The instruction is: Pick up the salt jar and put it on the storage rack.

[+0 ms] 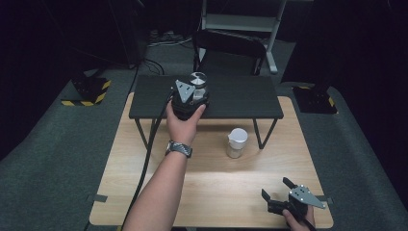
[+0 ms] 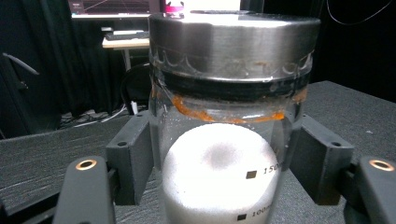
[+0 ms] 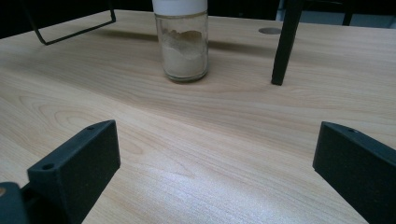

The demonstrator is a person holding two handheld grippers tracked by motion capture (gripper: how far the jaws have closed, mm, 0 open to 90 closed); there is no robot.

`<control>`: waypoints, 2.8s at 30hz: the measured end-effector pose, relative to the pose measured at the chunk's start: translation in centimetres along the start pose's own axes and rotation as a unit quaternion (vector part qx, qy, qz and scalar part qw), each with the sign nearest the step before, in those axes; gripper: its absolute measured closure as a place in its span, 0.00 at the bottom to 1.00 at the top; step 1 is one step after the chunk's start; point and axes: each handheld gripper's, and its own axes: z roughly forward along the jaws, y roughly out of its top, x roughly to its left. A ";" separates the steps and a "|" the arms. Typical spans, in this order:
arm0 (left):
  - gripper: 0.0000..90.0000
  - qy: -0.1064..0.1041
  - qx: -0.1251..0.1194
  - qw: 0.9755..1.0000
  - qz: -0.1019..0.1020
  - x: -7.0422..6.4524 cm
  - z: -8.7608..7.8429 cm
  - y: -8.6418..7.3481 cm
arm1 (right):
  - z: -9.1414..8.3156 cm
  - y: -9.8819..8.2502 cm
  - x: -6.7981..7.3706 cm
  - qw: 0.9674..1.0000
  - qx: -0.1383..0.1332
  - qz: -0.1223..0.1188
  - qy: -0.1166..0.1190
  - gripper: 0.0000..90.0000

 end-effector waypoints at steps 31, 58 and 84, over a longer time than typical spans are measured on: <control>0.01 -0.002 -0.009 1.000 -0.018 0.0 -2.1 0.2 | -0.1 -0.2 0.2 1.000 -0.004 -0.007 -0.002 0.01; 0.01 -0.023 -0.036 0.999 -0.016 1.4 -9.8 -4.3 | -0.1 -0.2 0.3 1.000 -0.004 -0.011 -0.002 0.01; 0.01 -0.043 -0.048 0.997 -0.047 2.1 -16.7 -14.0 | 0.0 -0.1 0.6 1.000 -0.001 -0.024 -0.005 0.01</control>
